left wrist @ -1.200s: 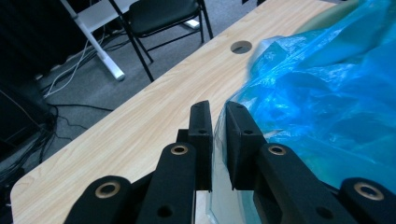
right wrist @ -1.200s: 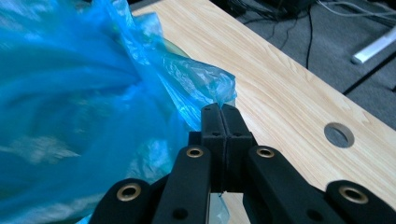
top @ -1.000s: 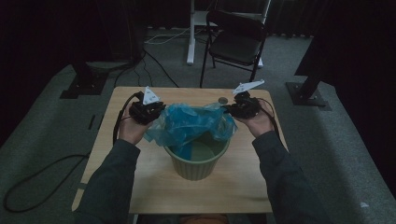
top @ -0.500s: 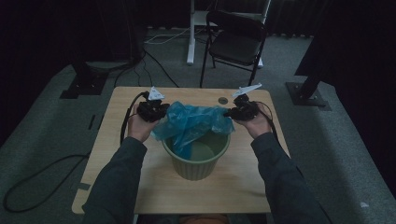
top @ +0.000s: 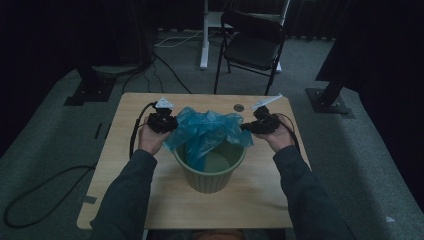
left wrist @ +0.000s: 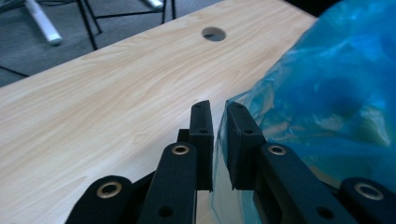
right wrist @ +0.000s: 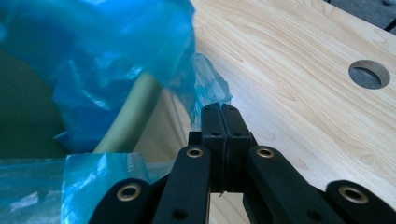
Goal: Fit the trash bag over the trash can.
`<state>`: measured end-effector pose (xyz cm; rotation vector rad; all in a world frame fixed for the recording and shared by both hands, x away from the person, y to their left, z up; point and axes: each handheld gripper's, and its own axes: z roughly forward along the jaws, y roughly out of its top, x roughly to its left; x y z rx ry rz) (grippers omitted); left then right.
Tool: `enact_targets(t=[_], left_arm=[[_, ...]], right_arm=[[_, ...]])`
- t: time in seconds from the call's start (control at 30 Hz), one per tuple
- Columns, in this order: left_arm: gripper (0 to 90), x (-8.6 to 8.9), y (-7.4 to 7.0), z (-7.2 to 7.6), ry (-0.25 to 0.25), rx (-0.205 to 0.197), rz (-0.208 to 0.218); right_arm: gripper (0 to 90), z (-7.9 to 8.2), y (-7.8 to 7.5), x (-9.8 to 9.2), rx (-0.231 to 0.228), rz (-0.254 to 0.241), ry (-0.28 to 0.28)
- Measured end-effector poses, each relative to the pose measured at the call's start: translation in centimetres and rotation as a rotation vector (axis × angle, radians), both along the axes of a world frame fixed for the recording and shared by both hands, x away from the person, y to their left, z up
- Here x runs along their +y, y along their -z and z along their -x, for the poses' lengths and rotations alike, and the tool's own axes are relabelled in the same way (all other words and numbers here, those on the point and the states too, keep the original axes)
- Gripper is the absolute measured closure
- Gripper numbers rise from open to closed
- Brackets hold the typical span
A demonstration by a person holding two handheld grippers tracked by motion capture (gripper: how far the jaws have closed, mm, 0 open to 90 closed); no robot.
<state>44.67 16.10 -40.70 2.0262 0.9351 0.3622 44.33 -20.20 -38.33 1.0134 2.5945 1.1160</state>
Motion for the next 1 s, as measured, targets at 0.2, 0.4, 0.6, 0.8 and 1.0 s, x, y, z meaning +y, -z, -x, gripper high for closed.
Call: enact_targets(t=[0.2,0.4,0.6,0.8,1.0], left_arm=[[76.4,0.5,-0.8,1.2,0.010,-0.016,0.034],[67.9,1.9,-1.9,1.7,-0.038,-0.036,0.083],[61.9,3.0,-2.7,2.0,-0.067,-0.047,0.118],[59.7,3.6,-3.9,2.8,-0.062,-0.081,0.121],[56.6,3.5,-4.8,4.0,-0.019,-0.124,0.115]], right_arm=[[89.3,1.3,-0.5,-0.4,0.003,-0.015,-0.040],[80.1,1.8,-1.1,-1.3,-0.028,-0.015,-0.025],[70.4,2.3,-2.1,-2.0,-0.070,-0.051,-0.011],[62.1,2.9,-3.5,-2.0,-0.106,-0.082,-0.051],[59.5,3.2,-4.0,-1.4,-0.136,-0.084,-0.082]])
